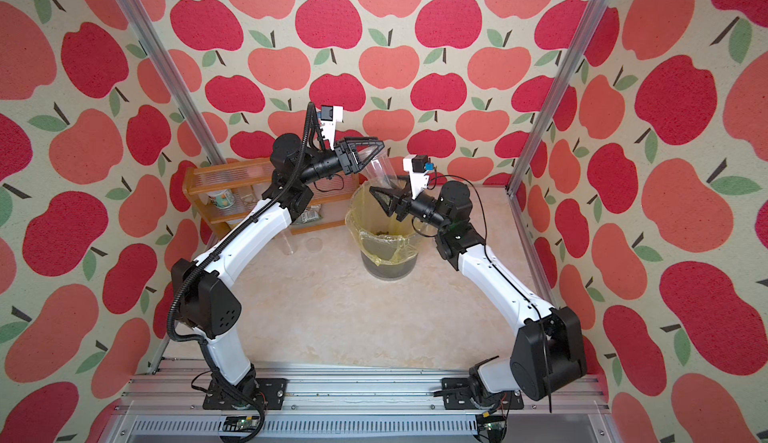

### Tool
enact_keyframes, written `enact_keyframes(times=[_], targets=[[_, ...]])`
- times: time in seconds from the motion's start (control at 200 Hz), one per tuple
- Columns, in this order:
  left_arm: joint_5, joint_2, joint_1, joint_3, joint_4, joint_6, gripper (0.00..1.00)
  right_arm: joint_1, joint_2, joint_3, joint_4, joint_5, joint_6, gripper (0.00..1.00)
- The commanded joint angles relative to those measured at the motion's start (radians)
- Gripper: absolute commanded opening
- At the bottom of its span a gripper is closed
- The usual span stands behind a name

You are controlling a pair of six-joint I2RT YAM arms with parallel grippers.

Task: Empty moldy mung beans from jars
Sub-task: Unscrew the lid from the jar.

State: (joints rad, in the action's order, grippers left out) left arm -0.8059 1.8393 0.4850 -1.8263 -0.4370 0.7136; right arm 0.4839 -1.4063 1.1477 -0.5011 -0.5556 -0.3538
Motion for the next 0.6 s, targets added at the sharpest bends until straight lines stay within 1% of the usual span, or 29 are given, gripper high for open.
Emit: enact_keyframes(times=[0.0, 0.025, 0.105, 0.135, 0.24, 0.405, 0.51, 0.595], targets=[[-0.018, 0.028, -0.004, -0.054, 0.028, -0.009, 0.77, -0.001, 0.005, 0.019, -0.013, 0.022, 0.006, 0.35], [-0.020, 0.034, -0.006, -0.063, 0.041, -0.010, 0.75, -0.001, 0.005, 0.020, -0.007, 0.026, 0.012, 0.35], [-0.027, 0.052, -0.009, -0.092, 0.066, 0.004, 0.64, -0.001, 0.004, 0.035, 0.030, 0.042, 0.030, 0.35], [-0.041, 0.060, -0.011, -0.104, 0.073, 0.010, 0.62, -0.001, 0.003, 0.040, 0.039, 0.047, 0.037, 0.35], [-0.059, 0.078, -0.010, -0.144, 0.133, -0.005, 0.62, -0.001, 0.004, 0.050, 0.055, 0.057, 0.048, 0.35], [0.000, 0.058, -0.009, -0.147, 0.237, -0.067, 0.59, -0.001, 0.014, 0.067, 0.114, 0.124, 0.090, 0.35], [0.069, 0.039, -0.008, -0.151, 0.316, -0.102, 0.58, 0.002, 0.032, 0.053, 0.140, 0.241, 0.122, 0.34], [0.148, 0.025, -0.003, -0.176, 0.420, -0.142, 0.57, 0.007, 0.045, 0.044, 0.147, 0.344, 0.140, 0.33]])
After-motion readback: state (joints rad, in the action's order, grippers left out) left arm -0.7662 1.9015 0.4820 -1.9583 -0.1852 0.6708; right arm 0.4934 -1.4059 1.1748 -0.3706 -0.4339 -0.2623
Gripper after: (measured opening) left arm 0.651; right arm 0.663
